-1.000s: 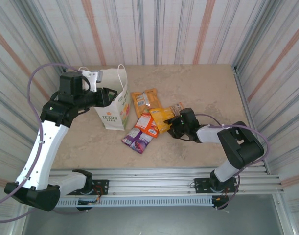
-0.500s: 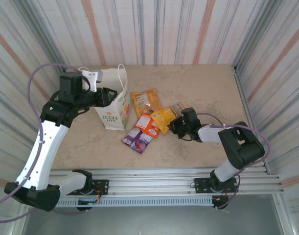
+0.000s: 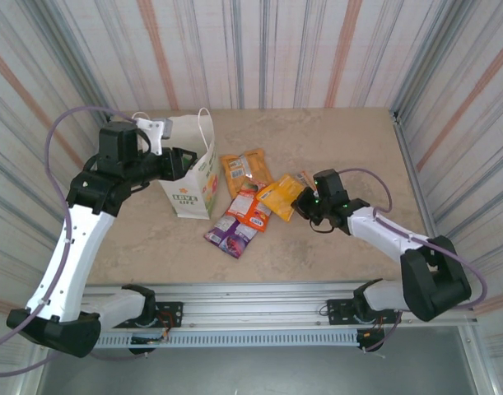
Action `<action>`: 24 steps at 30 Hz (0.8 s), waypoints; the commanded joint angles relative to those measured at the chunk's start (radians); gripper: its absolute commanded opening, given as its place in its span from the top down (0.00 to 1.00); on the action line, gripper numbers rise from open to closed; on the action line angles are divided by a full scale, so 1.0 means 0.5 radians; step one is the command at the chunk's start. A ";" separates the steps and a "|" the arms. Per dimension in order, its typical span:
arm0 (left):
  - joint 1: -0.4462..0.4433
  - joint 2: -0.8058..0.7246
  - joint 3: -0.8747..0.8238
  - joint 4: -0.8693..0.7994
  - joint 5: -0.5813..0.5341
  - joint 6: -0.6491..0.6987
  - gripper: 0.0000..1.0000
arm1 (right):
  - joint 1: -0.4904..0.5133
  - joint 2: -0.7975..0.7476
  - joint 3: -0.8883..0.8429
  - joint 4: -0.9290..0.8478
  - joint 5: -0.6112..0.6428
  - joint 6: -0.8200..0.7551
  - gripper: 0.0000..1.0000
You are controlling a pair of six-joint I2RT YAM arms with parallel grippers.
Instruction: Place the snacks into the paper bag
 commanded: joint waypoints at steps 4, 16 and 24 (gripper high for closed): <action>-0.005 -0.046 -0.040 0.141 0.233 0.145 0.47 | -0.013 -0.134 0.205 -0.445 0.092 -0.645 1.00; -0.018 0.025 -0.056 0.169 0.517 0.404 0.43 | 0.054 -0.256 0.504 -0.688 -0.059 -1.644 1.00; -0.096 0.054 -0.065 0.165 0.702 0.709 0.41 | 0.073 -0.371 0.623 -0.804 -0.386 -2.440 1.00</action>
